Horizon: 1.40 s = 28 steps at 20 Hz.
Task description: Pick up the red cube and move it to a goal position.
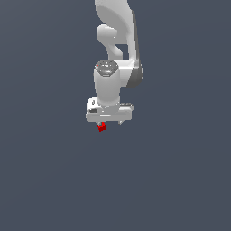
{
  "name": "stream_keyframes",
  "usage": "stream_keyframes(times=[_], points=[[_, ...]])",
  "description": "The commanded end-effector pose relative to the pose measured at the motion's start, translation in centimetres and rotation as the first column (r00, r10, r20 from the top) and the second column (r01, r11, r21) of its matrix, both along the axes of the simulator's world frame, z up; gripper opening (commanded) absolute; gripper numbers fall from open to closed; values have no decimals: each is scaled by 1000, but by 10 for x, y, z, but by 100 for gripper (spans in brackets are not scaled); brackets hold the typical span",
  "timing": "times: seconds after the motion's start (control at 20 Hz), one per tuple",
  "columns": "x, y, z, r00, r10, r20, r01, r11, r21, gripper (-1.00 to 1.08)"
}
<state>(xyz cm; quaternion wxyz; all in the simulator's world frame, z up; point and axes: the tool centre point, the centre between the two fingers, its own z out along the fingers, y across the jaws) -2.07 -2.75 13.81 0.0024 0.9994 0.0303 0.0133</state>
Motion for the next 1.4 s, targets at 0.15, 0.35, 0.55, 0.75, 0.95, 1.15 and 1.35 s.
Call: stream_keyframes(times=[0.15,0.35,0.55,0.75,0.95,1.15,1.35], points=[[-20,-12,-32,995,100,-8,-100,995,1,100],[-35,-24,-59,983,185,-13,-185,983,2,100],[-47,-36,-82,967,255,-18,-255,967,3,100],[-55,-45,-99,951,307,-22,-307,952,4,100],[-60,-52,-111,940,342,-25,-342,940,5,100],[-62,-56,-117,933,359,-26,-359,933,5,100],[-62,-56,-118,932,361,-27,-361,933,5,-100]])
